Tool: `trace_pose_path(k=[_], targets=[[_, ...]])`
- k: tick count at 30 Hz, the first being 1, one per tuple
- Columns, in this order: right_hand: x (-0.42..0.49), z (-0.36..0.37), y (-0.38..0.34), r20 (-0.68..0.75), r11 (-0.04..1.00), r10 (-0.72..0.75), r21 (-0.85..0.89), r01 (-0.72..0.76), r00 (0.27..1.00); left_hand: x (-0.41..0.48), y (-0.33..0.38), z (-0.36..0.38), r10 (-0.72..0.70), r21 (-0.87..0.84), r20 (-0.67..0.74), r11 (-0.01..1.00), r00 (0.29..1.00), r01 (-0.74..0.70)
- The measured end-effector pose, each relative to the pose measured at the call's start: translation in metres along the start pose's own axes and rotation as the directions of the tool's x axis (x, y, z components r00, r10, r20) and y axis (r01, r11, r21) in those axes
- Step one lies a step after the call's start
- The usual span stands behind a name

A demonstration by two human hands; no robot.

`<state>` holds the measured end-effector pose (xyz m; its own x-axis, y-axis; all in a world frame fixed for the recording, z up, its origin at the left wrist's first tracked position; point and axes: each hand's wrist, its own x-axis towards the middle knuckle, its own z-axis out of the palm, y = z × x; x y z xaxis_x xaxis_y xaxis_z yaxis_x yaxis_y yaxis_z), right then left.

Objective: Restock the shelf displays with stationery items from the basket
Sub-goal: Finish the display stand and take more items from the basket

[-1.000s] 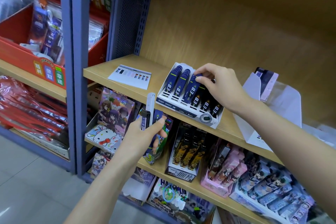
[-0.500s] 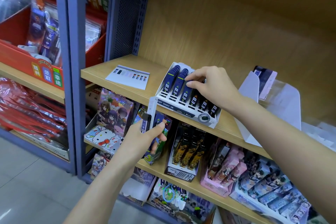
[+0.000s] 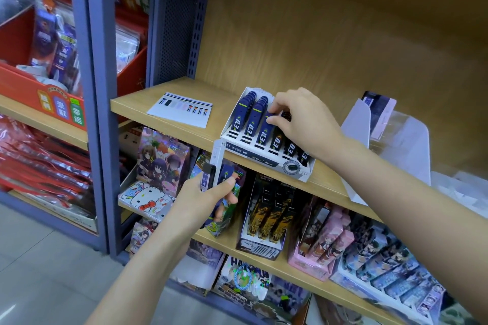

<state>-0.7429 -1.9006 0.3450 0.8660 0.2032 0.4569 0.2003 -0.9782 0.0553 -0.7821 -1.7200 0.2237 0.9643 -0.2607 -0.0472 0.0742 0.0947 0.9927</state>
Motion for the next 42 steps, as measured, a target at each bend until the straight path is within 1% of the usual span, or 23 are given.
trace_pose_path(k=[2, 3, 4, 5, 6, 8, 10, 11, 13, 15, 17, 19, 20, 23, 26, 28, 31, 33, 35, 37, 39, 40, 42], targets=[[-0.004, 0.002, 0.0, -0.057, 0.999, -0.014, -0.034, 0.013, 0.998, 0.0, 0.0, 0.0, -0.002, 0.023, 0.014, 1.0, 1.0, 0.002], [-0.008, 0.003, -0.002, -0.111, 1.0, -0.016, -0.008, 0.015, 0.994, 0.0, 0.0, 0.0, -0.003, 0.035, 0.03, 0.999, 1.0, 0.002], [-0.014, 0.003, -0.006, -0.154, 0.999, -0.007, 0.051, 0.015, 0.988, 0.0, 0.0, 0.0, -0.004, 0.046, 0.053, 0.999, 0.999, 0.001], [-0.02, 0.004, -0.011, -0.156, 0.99, 0.02, 0.144, 0.003, 0.988, 0.001, -0.001, 0.0, -0.005, 0.06, 0.08, 0.998, 0.997, 0.0], [-0.026, 0.006, -0.017, -0.104, 0.968, 0.055, 0.248, -0.027, 0.993, 0.0, 0.0, 0.0, -0.006, 0.079, 0.111, 0.997, 0.994, -0.003], [-0.04, 0.008, -0.03, 0.098, 0.9, 0.111, 0.412, -0.142, 0.989, -0.002, 0.0, 0.002, -0.014, 0.123, 0.177, 0.992, 0.984, -0.008], [-0.049, 0.011, -0.038, 0.307, 0.82, 0.129, 0.502, -0.276, 0.943, -0.005, 0.0, 0.005, -0.038, 0.152, 0.24, 0.988, 0.97, 0.001], [-0.052, 0.012, -0.04, 0.385, 0.775, 0.123, 0.538, -0.331, 0.915, -0.007, 0.002, 0.007, -0.053, 0.155, 0.258, 0.988, 0.965, 0.013], [-0.054, 0.015, -0.039, 0.466, 0.666, 0.125, 0.616, -0.422, 0.876, -0.01, 0.003, 0.011, -0.077, 0.174, 0.272, 0.984, 0.959, 0.03], [-0.055, 0.013, -0.035, 0.477, 0.567, 0.153, 0.675, -0.473, 0.865, -0.009, 0.002, 0.012, -0.073, 0.155, 0.256, 0.987, 0.964, 0.034], [-0.056, 0.01, -0.029, 0.435, 0.506, 0.204, 0.72, -0.474, 0.877, -0.006, 0.001, 0.009, -0.061, 0.117, 0.209, 0.992, 0.976, 0.037], [-0.058, 0.004, -0.023, 0.358, 0.469, 0.252, 0.768, -0.437, 0.899, -0.003, 0.0, 0.007, -0.068, 0.03, 0.139, 0.998, 0.988, 0.064], [-0.061, 0.0, -0.02, 0.32, 0.459, 0.264, 0.788, -0.41, 0.91, -0.002, 0.001, 0.007, -0.081, -0.057, 0.109, 0.995, 0.991, 0.087], [-0.071, -0.009, -0.013, 0.211, 0.474, 0.236, 0.827, -0.302, 0.948, -0.002, 0.01, 0.012, -0.126, -0.372, 0.13, 0.913, 0.983, 0.166], [-0.084, -0.015, -0.005, 0.134, 0.558, 0.154, 0.806, -0.198, 0.979, -0.004, 0.014, 0.018, -0.145, -0.517, 0.21, 0.823, 0.967, 0.236], [-0.093, -0.017, -0.001, 0.103, 0.631, 0.099, 0.762, -0.143, 0.99, -0.006, 0.016, 0.022, -0.14, -0.534, 0.218, 0.811, 0.966, 0.238], [-0.107, -0.021, 0.001, 0.035, 0.716, 0.011, 0.698, -0.032, 0.999, -0.011, 0.018, 0.031, -0.116, -0.507, 0.183, 0.84, 0.976, 0.195], [-0.115, -0.023, 0.002, -0.003, 0.742, -0.025, 0.67, 0.021, 1.0, -0.013, 0.017, 0.036, -0.085, -0.472, 0.138, 0.87, 0.987, 0.141], [-0.122, -0.024, 0.003, 0.014, 0.725, 0.033, 0.688, -0.034, 0.999, -0.016, 0.017, 0.042, -0.035, -0.419, 0.09, 0.905, 0.995, 0.07], [-0.128, -0.028, 0.002, 0.105, 0.629, 0.176, 0.753, -0.194, 0.979, -0.019, 0.017, 0.049, 0.028, -0.364, 0.051, 0.931, 0.998, -0.007], [-0.135, -0.033, 0.001, 0.203, 0.462, 0.301, 0.824, -0.329, 0.932, -0.02, 0.017, 0.059, 0.084, -0.299, 0.017, 0.951, 0.996, -0.075], [-0.137, -0.036, 0.001, 0.239, 0.388, 0.343, 0.845, -0.369, 0.908, -0.02, 0.017, 0.064, 0.108, -0.268, 0.003, 0.958, 0.994, -0.104], [-0.142, -0.044, 0.004, 0.267, 0.313, 0.397, 0.86, -0.403, 0.878, -0.021, 0.017, 0.075, 0.153, -0.224, -0.008, 0.963, 0.988, -0.151]])
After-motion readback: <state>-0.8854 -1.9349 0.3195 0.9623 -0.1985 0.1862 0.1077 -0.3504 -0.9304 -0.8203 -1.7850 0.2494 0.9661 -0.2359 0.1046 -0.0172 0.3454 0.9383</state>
